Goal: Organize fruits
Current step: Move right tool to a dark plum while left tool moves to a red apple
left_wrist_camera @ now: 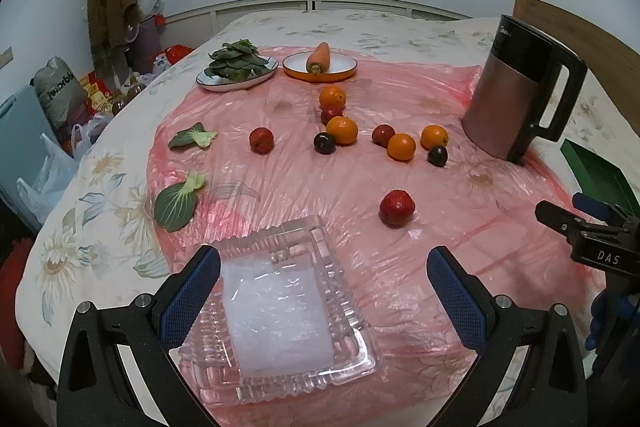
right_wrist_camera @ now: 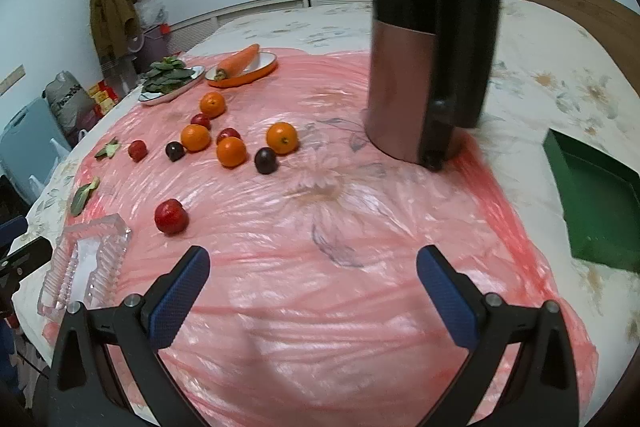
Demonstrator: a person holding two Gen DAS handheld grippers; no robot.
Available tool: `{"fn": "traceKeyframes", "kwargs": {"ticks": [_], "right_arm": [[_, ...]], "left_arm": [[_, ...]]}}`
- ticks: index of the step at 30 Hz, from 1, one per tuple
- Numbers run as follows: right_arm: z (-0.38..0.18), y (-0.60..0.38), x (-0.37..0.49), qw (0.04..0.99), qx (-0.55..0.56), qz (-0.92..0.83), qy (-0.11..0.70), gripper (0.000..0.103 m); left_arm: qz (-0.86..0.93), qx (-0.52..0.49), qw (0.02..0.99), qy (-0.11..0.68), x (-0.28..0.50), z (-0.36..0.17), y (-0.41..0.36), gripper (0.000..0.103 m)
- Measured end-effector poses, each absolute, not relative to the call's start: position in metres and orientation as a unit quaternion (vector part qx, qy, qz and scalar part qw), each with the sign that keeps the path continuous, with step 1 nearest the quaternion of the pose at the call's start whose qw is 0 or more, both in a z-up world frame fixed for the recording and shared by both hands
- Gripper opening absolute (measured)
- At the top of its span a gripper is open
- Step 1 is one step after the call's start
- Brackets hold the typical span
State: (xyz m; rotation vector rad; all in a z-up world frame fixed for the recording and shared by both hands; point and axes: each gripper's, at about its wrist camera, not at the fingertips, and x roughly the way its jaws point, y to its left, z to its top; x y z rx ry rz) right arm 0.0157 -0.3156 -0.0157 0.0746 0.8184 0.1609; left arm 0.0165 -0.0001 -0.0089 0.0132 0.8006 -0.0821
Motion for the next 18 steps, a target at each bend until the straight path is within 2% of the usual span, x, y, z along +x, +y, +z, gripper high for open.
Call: {"fn": "traceKeyframes", "kwargs": {"ticks": [12, 18], "right_arm": [[-0.028, -0.282, 0.080, 0.899, 0.026, 0.149, 0.410, 0.103], [-0.041, -0.269, 0.120, 0.887, 0.022, 0.180, 0.424, 0.103]], "left_arm": [[-0.066, 0.003, 0.909, 0.411, 0.057, -0.022, -0.031, 0.101], [-0.086, -0.004, 0.900, 0.427, 0.084, -0.035, -0.046, 0.084]]}}
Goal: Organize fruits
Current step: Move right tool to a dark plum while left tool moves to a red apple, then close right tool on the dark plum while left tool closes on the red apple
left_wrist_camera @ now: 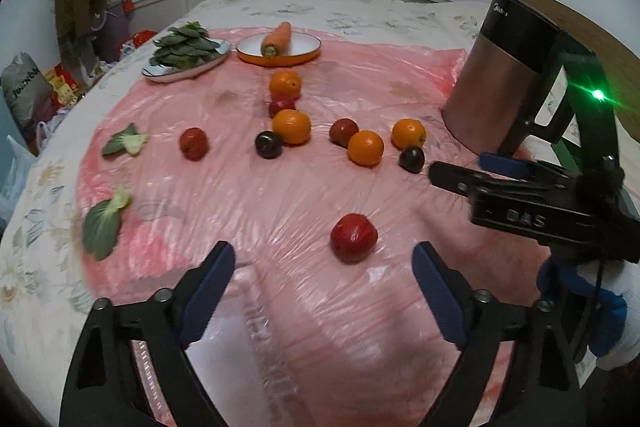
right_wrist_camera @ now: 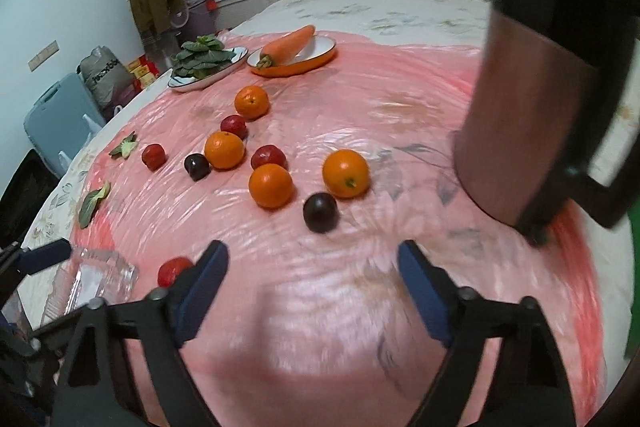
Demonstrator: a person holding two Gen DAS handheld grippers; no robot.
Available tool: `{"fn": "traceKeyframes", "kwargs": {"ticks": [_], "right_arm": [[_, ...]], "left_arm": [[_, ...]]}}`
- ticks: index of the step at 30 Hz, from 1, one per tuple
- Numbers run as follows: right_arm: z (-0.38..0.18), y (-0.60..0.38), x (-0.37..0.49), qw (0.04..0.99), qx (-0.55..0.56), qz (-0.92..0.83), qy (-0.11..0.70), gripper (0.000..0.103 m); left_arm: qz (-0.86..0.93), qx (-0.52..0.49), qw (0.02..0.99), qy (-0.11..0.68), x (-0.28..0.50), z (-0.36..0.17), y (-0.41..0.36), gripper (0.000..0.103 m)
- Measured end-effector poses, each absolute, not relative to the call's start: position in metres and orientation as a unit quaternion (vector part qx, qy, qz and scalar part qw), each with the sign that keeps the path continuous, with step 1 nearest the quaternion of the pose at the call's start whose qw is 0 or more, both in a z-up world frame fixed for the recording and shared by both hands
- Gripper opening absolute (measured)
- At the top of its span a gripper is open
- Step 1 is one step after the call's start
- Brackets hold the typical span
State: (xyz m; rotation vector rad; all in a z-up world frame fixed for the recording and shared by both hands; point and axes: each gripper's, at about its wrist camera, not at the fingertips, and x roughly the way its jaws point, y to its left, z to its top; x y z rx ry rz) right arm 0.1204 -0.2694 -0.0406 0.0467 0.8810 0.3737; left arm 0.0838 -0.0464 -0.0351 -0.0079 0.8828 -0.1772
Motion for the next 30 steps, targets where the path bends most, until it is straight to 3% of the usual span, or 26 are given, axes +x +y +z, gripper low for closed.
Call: {"fn": "traceKeyframes", "kwargs": {"ticks": [2, 3, 6, 11, 17, 18, 20, 21, 26, 30], "right_arm": [[-0.046, -0.265, 0.131, 0.883, 0.020, 0.188, 0.430, 0.103], [-0.049, -0.264, 0.136, 0.881, 0.019, 0.192, 0.433, 0.091], [-0.057, -0.261, 0.150, 0.873, 0.023, 0.200, 0.444, 0.071], [-0.069, -0.257, 0.165, 0.865, 0.026, 0.203, 0.459, 0.062], [-0.078, -0.252, 0.175, 0.859, 0.023, 0.206, 0.467, 0.058], [-0.079, -0.251, 0.176, 0.859, 0.021, 0.206, 0.468, 0.044], [-0.082, -0.250, 0.178, 0.854, 0.018, 0.210, 0.475, 0.021], [-0.083, -0.249, 0.180, 0.853, 0.015, 0.209, 0.478, 0.014], [-0.084, -0.254, 0.181, 0.853, 0.023, 0.209, 0.478, 0.000], [-0.079, -0.256, 0.177, 0.855, 0.025, 0.214, 0.471, 0.000]], "left_arm": [[-0.087, -0.009, 0.898, 0.432, 0.092, -0.040, -0.049, 0.081], [-0.088, -0.011, 0.896, 0.435, 0.096, -0.042, -0.051, 0.080], [-0.093, -0.016, 0.890, 0.446, 0.105, -0.049, -0.056, 0.069], [-0.104, -0.017, 0.880, 0.463, 0.114, -0.059, -0.067, 0.061], [-0.102, -0.022, 0.872, 0.478, 0.122, -0.070, -0.073, 0.052], [-0.101, -0.023, 0.870, 0.482, 0.123, -0.072, -0.073, 0.050], [-0.102, -0.027, 0.864, 0.493, 0.126, -0.078, -0.074, 0.035], [-0.104, -0.031, 0.861, 0.498, 0.128, -0.080, -0.073, 0.032], [-0.103, -0.039, 0.859, 0.499, 0.126, -0.082, -0.073, 0.032], [-0.106, -0.057, 0.858, 0.500, 0.127, -0.080, -0.068, 0.032]]}}
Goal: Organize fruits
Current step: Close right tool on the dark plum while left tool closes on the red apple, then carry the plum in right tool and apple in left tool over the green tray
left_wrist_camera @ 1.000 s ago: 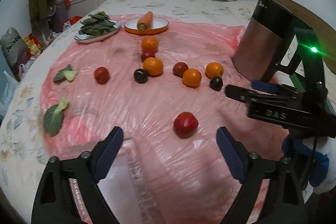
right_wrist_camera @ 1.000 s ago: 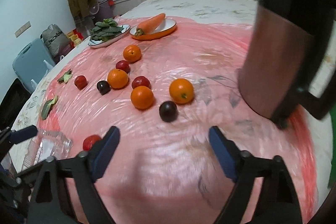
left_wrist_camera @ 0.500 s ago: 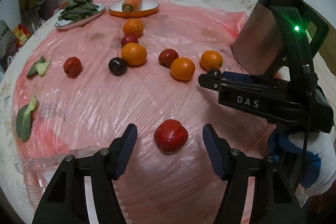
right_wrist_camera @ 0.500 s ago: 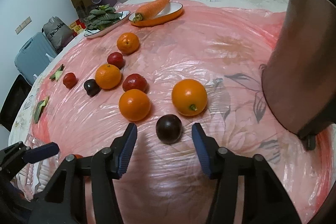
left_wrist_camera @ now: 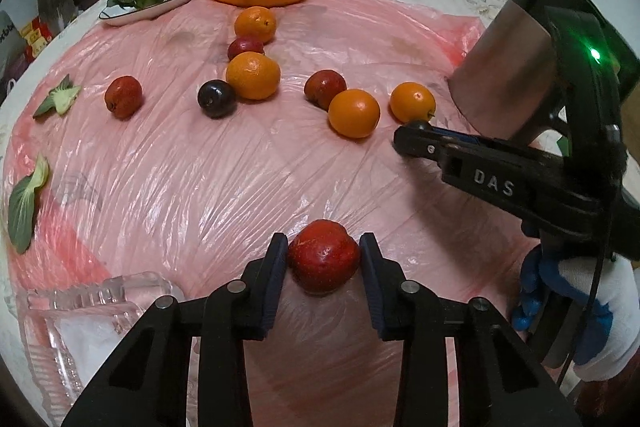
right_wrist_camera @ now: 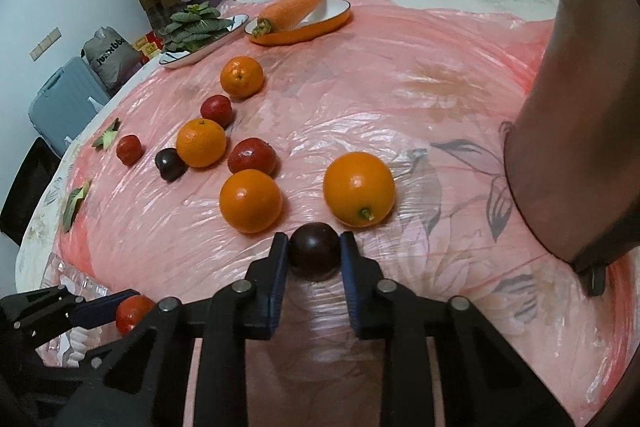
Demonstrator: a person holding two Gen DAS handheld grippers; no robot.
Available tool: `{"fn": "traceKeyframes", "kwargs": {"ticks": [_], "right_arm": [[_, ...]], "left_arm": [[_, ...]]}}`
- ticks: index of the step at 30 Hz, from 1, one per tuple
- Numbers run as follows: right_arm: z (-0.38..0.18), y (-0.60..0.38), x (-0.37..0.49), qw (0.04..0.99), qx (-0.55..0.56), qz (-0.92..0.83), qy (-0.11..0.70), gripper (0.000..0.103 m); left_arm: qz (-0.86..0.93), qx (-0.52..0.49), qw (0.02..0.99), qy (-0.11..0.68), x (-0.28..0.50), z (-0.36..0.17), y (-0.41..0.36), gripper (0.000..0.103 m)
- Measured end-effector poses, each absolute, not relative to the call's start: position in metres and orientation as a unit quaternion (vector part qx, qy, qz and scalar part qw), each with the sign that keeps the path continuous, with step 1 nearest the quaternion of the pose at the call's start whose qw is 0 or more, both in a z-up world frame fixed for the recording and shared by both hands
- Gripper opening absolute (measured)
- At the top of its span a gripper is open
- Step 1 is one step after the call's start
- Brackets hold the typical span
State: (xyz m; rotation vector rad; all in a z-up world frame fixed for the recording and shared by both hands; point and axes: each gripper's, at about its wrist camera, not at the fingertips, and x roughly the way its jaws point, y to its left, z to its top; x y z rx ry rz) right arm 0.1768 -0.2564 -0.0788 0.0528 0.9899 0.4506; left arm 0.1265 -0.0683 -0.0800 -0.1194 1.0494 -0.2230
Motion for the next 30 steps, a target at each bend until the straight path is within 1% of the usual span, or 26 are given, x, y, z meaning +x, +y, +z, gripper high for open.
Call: {"fn": "traceKeyframes", "kwargs": {"ticks": [9, 16, 25, 30], "right_arm": [[-0.062, -0.261, 0.159, 0.862, 0.026, 0.225, 0.453, 0.000], [-0.039, -0.293, 0.115, 0.871, 0.048, 0.226, 0.433, 0.000], [-0.024, -0.400, 0.054, 0.893, 0.074, 0.139, 0.422, 0.000], [-0.016, -0.467, 0.034, 0.905, 0.084, 0.076, 0.410, 0.000]], "left_arm": [[-0.109, -0.069, 0.863, 0.489, 0.122, -0.068, -0.067, 0.031], [-0.133, -0.051, 0.871, 0.471, 0.106, -0.040, -0.086, 0.031], [-0.223, -0.040, 0.858, 0.461, 0.091, -0.014, -0.165, 0.031], [-0.286, -0.028, 0.842, 0.457, 0.090, 0.000, -0.233, 0.031]]}}
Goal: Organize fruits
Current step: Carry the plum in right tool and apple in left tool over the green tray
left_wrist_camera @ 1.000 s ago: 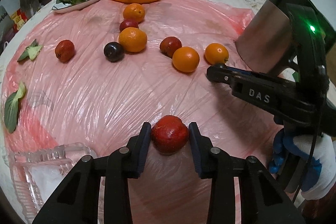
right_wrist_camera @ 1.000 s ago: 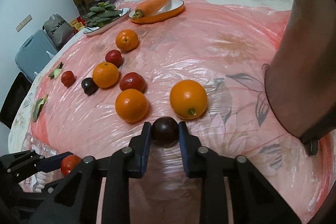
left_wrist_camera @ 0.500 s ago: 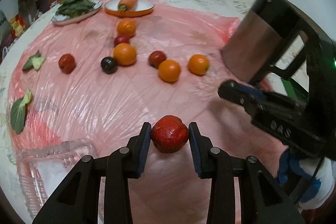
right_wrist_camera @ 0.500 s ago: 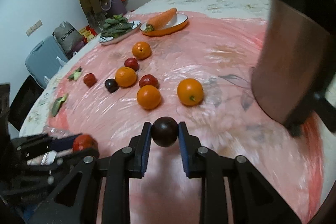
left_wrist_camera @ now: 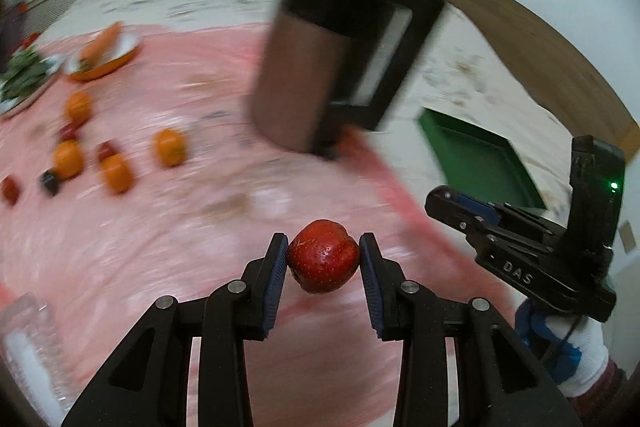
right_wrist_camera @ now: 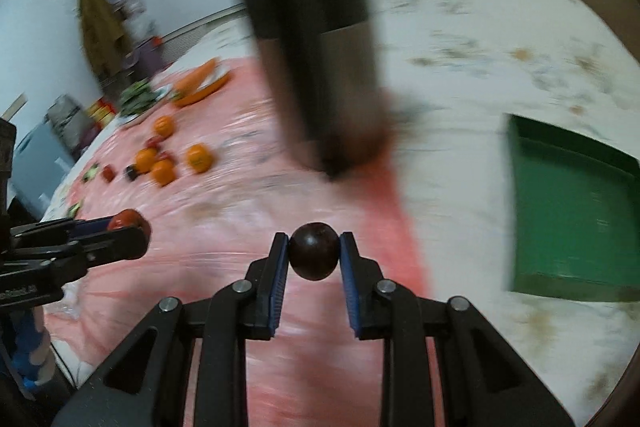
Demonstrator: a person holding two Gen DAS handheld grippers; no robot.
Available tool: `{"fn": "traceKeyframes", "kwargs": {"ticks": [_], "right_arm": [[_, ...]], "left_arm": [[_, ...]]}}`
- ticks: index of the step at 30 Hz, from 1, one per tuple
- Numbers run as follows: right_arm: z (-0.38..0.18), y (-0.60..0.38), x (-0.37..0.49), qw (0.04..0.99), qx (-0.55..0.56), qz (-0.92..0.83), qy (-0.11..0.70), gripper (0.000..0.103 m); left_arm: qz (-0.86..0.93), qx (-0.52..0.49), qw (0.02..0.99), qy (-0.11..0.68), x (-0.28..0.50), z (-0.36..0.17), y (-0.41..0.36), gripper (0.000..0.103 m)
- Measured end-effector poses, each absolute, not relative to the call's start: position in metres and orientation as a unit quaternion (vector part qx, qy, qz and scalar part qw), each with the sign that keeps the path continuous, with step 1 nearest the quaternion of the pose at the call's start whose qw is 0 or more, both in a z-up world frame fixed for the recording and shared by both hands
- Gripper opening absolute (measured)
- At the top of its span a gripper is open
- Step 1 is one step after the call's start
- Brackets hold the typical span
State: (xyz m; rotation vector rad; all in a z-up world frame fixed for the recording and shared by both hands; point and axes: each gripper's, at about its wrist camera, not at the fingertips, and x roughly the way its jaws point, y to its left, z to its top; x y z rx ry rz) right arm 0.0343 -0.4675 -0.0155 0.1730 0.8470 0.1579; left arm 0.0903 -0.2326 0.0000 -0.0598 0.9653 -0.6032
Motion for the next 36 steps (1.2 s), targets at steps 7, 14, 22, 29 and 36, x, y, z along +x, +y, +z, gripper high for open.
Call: {"fn": "traceKeyframes", "kwargs": {"ticks": [7, 14, 22, 29, 36], "right_arm": [[-0.001, -0.568, 0.022, 0.919, 0.093, -0.010, 0.384, 0.000], [-0.012, -0.664, 0.018, 0.915, 0.107, -0.093, 0.377, 0.000], [-0.047, -0.738, 0.013, 0.898, 0.112, -0.160, 0.394, 0.000], [-0.070, -0.773, 0.012, 0.888, 0.123, -0.191, 0.400, 0.000], [-0.082, -0.781, 0.011, 0.887, 0.134, -0.192, 0.398, 0.007]], "left_arm": [[-0.360, -0.005, 0.820, 0.445, 0.093, 0.017, -0.341, 0.031], [-0.413, 0.027, 0.789, 0.454, 0.110, 0.005, -0.457, 0.031], [-0.417, 0.050, 0.770, 0.481, 0.116, -0.029, -0.517, 0.031], [-0.396, 0.085, 0.770, 0.493, 0.122, -0.062, -0.541, 0.031], [-0.378, 0.097, 0.780, 0.490, 0.119, -0.072, -0.542, 0.031]]}}
